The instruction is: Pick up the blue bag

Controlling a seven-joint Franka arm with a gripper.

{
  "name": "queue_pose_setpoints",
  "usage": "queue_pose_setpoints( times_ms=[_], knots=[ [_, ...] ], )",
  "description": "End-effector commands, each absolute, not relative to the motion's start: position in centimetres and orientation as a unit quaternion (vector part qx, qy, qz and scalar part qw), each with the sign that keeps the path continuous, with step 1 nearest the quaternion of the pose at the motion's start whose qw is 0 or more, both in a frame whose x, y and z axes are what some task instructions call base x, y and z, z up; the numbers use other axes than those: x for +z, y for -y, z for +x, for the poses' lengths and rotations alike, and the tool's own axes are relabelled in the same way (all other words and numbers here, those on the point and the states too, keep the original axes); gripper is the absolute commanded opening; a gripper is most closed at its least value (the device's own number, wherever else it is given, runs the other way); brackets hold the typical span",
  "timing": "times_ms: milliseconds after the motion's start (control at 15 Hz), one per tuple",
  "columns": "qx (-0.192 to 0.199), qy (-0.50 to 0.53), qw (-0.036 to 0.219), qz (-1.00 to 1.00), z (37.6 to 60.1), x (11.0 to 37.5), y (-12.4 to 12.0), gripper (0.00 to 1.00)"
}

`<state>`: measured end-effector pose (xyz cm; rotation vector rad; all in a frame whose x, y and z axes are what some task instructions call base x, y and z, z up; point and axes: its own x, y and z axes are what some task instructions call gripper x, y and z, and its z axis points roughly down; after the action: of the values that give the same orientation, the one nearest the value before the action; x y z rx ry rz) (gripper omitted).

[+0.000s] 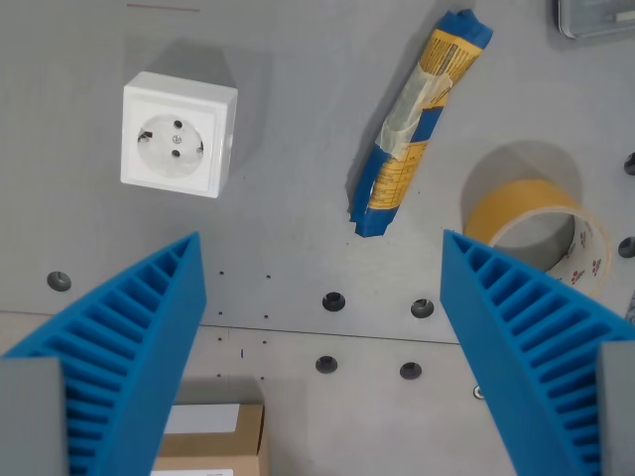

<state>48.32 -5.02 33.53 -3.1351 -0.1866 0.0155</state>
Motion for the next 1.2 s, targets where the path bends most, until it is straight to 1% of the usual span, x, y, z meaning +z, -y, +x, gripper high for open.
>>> queue_pose_setpoints(
  times_ms=[67, 600, 1200],
  knots=[
    [0.003, 0.059, 0.0, -0.998, 48.3, 33.7, 5.0, 1.0],
    [-0.002, 0.04, 0.001, -0.999, 48.3, 33.0, 5.3, 1.0],
    [-0.045, -0.016, 0.001, -0.999, 47.5, 29.9, 6.3, 1.0]
  ],
)
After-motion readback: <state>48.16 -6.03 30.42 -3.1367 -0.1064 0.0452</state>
